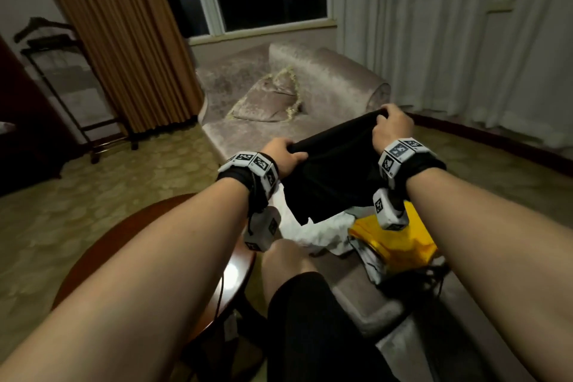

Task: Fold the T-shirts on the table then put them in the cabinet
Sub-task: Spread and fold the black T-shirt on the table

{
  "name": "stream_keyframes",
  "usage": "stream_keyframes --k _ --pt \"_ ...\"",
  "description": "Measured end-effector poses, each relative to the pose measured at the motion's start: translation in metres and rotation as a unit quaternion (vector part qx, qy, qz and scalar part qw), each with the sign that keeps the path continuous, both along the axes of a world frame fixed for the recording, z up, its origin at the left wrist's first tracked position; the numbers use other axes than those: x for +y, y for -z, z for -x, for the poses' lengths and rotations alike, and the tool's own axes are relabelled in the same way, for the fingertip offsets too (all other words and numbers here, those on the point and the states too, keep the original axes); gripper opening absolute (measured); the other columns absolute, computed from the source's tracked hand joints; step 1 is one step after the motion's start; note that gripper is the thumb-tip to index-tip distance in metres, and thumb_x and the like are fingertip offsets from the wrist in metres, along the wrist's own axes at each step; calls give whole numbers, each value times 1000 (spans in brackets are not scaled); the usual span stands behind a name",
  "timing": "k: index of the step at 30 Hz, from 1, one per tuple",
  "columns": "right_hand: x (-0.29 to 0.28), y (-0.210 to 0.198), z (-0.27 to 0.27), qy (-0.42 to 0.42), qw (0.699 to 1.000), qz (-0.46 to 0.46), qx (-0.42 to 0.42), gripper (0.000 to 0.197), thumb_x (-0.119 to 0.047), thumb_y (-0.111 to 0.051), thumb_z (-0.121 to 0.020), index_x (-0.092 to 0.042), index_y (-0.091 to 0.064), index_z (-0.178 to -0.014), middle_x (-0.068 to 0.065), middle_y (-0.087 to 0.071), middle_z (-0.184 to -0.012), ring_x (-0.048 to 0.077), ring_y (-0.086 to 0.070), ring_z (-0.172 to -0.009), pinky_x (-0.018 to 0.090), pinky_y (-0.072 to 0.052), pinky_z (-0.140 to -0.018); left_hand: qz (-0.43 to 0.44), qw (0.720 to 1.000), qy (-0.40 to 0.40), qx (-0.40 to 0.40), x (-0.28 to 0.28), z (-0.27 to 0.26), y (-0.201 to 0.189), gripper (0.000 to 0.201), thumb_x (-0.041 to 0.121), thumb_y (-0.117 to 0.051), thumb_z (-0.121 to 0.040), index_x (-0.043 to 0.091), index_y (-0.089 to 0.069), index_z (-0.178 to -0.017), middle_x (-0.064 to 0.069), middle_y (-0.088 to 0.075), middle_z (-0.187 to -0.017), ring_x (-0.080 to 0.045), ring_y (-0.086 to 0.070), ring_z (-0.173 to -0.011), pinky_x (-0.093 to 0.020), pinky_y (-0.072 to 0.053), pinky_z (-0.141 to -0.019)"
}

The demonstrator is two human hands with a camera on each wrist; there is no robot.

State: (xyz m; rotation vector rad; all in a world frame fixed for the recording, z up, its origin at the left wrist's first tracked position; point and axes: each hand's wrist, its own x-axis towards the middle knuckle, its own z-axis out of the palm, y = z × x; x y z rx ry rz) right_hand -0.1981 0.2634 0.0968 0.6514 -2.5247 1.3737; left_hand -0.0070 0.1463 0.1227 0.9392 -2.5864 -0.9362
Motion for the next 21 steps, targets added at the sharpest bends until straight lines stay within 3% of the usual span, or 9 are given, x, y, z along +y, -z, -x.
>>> stream_keyframes --k 3,7,10,12,15,18,21 --pt "28 22 30 22 1000 -14 8 30 -13 -42 -98 -7 -55 -125 19 -58 -124 35 -53 -115 37 -43 -94 -26 999 28 -25 22 39 23 33 26 -58 -94 6 -59 -120 -13 -64 -116 -27 -61 -104 -27 -44 -81" --pt "59 49 60 38 994 -93 31 35 -12 -38 -100 -6 -50 -132 18 -53 -129 36 -49 -119 37 -40 -94 -66 993 54 -76 42 83 57 48 30 -57 -95 7 -49 -135 -10 -55 -133 -27 -53 -120 -28 -40 -94" --pt "73 69 83 41 985 -169 20 31 -8 -37 -98 -4 -53 -124 20 -54 -122 38 -51 -113 39 -42 -88 -96 988 66 -103 55 109 83 44 27 -57 -95 5 -51 -132 -10 -56 -130 -27 -54 -119 -26 -39 -91" --pt "76 80 98 32 971 -238 -7 27 -8 -38 -97 -4 -56 -117 21 -58 -115 38 -54 -106 39 -45 -81 -120 982 68 -128 59 123 101 45 28 -58 -94 5 -52 -132 -9 -56 -130 -28 -54 -119 -26 -41 -96" --pt "76 97 116 0 947 -319 -49 25 -11 -41 -97 -6 -59 -114 20 -61 -114 38 -57 -102 38 -47 -78 -164 967 69 -183 59 139 130 46 33 -60 -92 5 -56 -128 -12 -58 -129 -31 -56 -116 -39 -46 -101" --pt "73 120 130 -15 939 -333 -83 30 -17 -46 -98 -9 -55 -125 20 -57 -126 38 -54 -112 40 -47 -86 -129 961 68 -235 56 154 158 48 37 -59 -91 6 -57 -127 -15 -58 -129 -31 -56 -116 -38 -45 -101" --pt "67 142 133 -1 927 -358 -109 44 -26 -47 -98 -14 -44 -140 16 -48 -139 37 -45 -125 43 -41 -100 -8 972 42 -229 56 161 184 48 31 -56 -90 11 -48 -133 -17 -49 -134 -36 -50 -120 -40 -42 -101"
